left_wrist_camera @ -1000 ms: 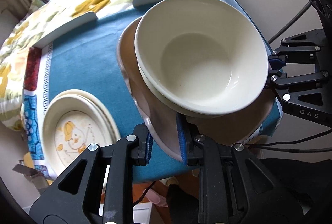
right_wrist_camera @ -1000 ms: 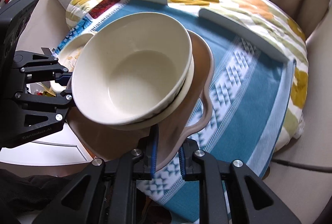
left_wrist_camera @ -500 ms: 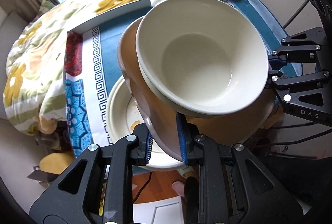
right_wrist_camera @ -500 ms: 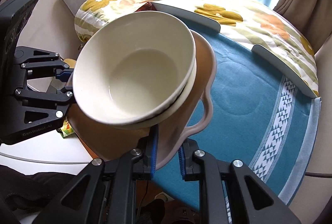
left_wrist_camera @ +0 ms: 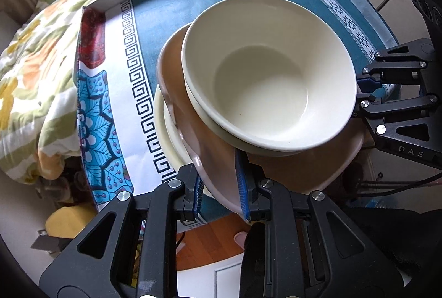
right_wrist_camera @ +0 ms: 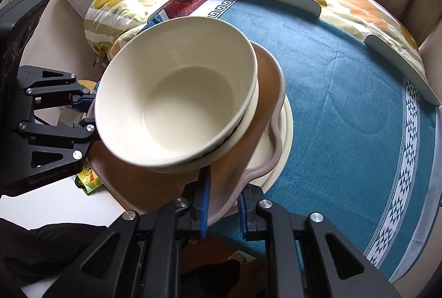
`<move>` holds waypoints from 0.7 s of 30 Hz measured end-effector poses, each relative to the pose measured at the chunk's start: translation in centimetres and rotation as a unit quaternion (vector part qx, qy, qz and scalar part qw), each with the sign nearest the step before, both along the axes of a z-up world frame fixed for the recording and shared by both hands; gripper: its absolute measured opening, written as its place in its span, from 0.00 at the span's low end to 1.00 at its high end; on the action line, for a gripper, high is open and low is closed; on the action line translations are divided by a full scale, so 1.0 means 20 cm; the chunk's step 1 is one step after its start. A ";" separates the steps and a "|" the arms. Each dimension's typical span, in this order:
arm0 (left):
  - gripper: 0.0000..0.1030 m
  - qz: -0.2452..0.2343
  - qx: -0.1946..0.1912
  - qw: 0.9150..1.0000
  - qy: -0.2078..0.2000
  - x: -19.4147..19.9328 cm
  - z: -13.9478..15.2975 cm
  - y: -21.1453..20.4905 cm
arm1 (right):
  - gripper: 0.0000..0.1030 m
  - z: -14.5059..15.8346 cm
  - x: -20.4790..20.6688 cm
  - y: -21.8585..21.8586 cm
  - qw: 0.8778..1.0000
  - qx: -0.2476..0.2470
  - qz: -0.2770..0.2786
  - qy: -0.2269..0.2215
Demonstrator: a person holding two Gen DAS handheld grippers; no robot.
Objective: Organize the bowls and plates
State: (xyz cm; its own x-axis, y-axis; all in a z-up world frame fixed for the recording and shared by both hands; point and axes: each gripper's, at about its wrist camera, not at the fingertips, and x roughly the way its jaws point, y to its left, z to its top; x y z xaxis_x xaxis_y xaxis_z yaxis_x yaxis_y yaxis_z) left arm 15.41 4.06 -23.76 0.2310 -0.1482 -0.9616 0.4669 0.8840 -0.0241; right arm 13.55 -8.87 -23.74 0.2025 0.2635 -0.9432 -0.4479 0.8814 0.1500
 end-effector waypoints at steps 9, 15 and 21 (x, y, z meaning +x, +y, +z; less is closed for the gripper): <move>0.18 0.001 -0.020 1.000 -0.003 0.01 -0.04 0.03 | 0.15 -0.02 -0.02 0.00 1.000 0.002 -0.022 -0.013; 0.18 0.005 -0.018 1.000 -0.001 0.02 -0.04 0.02 | 0.16 -0.02 -0.02 0.00 0.999 0.000 -0.029 -0.013; 0.18 0.008 -0.008 1.000 0.018 0.04 -0.04 0.02 | 0.16 -0.02 0.00 0.01 0.999 -0.010 -0.035 -0.004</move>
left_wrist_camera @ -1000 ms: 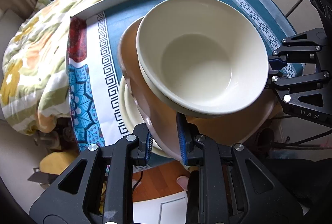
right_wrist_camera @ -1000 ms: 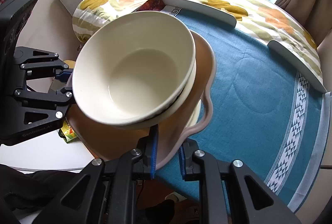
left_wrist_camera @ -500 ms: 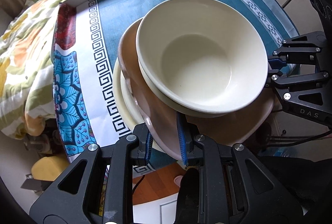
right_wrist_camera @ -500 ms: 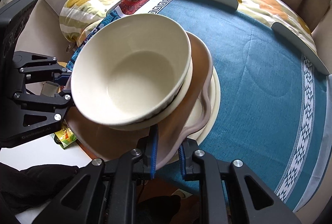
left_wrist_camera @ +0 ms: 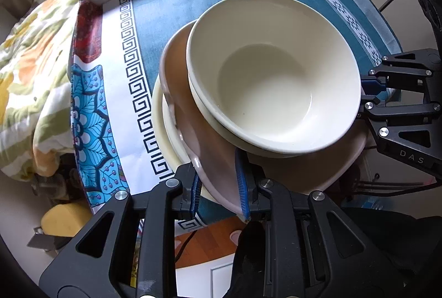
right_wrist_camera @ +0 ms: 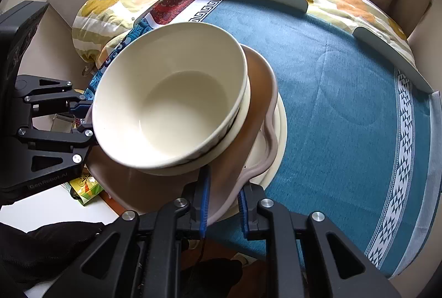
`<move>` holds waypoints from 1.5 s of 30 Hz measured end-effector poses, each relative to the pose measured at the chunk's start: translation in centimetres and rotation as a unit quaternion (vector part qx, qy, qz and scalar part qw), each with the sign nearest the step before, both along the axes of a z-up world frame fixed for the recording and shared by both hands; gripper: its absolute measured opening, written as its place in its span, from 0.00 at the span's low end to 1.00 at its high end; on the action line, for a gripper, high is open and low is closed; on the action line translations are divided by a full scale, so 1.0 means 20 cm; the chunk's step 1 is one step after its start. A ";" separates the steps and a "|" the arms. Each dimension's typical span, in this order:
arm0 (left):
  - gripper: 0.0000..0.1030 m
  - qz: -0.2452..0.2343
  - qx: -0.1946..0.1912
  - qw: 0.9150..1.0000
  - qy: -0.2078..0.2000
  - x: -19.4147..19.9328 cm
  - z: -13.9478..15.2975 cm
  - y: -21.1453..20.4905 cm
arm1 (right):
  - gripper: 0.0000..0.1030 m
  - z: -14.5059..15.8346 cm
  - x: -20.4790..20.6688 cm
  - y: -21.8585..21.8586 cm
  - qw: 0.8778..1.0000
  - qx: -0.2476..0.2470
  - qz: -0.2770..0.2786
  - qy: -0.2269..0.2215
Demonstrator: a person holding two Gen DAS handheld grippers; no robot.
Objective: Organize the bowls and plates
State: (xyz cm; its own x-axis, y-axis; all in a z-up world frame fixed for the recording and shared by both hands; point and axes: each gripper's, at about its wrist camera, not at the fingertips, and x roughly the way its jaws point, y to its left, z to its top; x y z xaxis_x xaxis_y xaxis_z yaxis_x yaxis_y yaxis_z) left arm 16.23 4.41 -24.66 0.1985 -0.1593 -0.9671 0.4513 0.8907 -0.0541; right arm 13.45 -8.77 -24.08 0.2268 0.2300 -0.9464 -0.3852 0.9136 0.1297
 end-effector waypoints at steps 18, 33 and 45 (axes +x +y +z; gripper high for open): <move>0.19 -0.011 0.040 0.999 0.035 0.03 0.06 -0.01 | 0.17 0.02 0.04 -0.01 0.998 -0.011 -0.028 0.046; 0.77 0.001 0.000 1.000 -0.004 -0.10 0.33 0.03 | 0.41 0.25 -0.09 -0.08 0.996 0.032 -0.074 0.031; 0.77 0.135 -0.040 0.977 -0.158 -0.61 0.82 0.02 | 0.45 0.65 -0.48 -0.28 0.988 0.050 -0.130 -0.070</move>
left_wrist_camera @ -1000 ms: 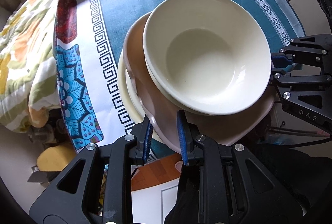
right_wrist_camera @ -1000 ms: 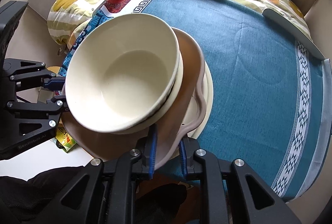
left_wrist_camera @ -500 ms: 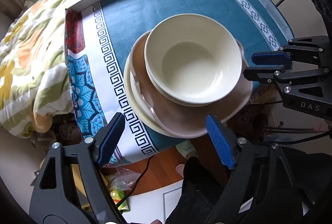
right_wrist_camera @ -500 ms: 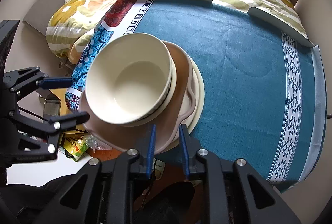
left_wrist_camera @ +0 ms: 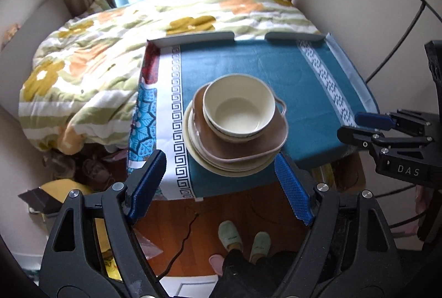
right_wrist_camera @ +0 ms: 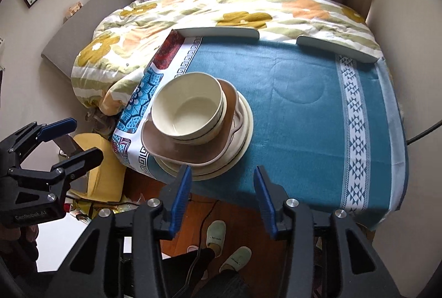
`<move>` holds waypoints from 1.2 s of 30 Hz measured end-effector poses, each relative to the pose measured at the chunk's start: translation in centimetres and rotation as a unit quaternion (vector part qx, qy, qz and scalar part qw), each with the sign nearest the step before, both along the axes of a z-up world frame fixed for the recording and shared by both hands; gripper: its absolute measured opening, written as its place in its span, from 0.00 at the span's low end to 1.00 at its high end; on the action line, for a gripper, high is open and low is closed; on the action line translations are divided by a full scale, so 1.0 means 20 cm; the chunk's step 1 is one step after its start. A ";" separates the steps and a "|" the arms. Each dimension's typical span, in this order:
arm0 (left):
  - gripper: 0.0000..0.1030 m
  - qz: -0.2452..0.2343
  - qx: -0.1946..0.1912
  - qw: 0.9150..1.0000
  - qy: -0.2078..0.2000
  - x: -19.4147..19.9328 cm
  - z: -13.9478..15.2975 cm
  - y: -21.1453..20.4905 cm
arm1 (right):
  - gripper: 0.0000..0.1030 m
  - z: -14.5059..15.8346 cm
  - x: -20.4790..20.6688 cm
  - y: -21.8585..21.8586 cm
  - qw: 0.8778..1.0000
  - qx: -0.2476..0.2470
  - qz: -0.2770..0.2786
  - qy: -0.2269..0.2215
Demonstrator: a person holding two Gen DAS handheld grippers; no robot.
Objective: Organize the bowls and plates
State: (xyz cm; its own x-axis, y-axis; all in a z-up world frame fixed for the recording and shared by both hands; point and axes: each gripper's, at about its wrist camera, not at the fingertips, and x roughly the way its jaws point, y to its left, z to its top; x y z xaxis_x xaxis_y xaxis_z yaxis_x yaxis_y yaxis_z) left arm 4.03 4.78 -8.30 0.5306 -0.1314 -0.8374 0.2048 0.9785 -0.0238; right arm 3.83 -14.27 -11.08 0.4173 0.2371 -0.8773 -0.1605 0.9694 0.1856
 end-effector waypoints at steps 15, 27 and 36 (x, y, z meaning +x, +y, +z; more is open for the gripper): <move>1.00 0.090 -0.014 0.956 -0.280 -0.69 0.64 -0.09 | 0.97 0.65 -0.63 -0.22 0.954 -0.034 -0.111 -0.276; 1.00 0.067 0.007 0.944 -0.322 -0.84 0.72 -0.25 | 0.97 0.72 -0.76 -0.26 0.935 -0.046 -0.136 -0.324; 1.00 0.066 0.007 0.946 -0.319 -0.85 0.72 -0.24 | 0.97 0.73 -0.81 -0.26 0.932 -0.054 -0.143 -0.328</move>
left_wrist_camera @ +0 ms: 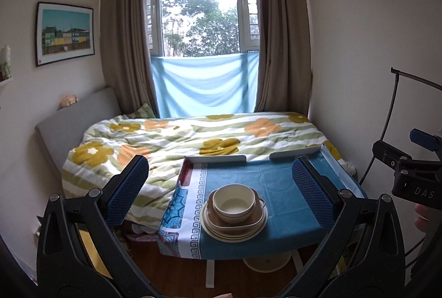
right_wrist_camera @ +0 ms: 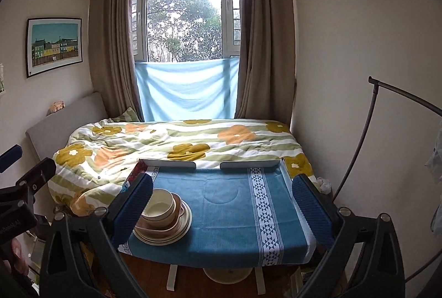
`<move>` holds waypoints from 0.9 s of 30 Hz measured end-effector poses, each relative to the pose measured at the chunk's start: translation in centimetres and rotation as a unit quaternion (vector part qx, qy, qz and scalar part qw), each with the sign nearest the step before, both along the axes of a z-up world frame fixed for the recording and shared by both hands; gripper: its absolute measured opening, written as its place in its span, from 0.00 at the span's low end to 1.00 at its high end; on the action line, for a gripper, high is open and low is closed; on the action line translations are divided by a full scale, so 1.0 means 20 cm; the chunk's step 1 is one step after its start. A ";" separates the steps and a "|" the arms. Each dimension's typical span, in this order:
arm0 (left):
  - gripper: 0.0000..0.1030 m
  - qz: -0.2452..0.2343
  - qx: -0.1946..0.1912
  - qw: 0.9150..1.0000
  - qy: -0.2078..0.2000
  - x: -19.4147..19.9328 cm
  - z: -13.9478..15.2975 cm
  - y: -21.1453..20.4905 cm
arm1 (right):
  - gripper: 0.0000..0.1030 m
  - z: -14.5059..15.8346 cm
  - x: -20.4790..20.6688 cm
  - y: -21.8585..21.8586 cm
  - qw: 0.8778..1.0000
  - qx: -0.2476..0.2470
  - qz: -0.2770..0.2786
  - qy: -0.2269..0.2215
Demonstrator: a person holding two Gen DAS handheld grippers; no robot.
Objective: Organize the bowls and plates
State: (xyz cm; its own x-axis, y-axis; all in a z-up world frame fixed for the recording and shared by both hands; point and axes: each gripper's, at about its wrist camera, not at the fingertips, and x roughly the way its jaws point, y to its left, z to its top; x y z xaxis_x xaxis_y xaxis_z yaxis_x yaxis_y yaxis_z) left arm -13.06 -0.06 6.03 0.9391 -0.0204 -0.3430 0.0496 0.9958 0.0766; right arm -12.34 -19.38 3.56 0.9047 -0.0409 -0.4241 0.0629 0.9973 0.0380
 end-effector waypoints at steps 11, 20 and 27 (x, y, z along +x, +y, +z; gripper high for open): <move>1.00 0.001 0.002 1.000 0.006 0.01 0.00 0.01 | 0.97 -0.01 0.00 -0.01 1.000 -0.002 -0.001 0.000; 1.00 0.002 -0.002 1.000 0.012 0.02 -0.01 0.03 | 0.97 -0.02 0.02 -0.02 1.000 -0.002 -0.001 0.009; 1.00 0.006 0.001 1.000 0.013 0.03 -0.02 0.04 | 0.97 -0.02 0.03 -0.02 1.000 -0.003 -0.001 0.014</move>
State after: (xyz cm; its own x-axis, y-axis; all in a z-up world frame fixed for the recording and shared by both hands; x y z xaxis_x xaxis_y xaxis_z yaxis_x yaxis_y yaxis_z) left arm -12.42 0.73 5.70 0.9298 -0.0082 -0.3681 0.0397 0.9962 0.0779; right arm -11.75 -19.79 3.13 0.8929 -0.0447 -0.4481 0.0654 0.9974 0.0310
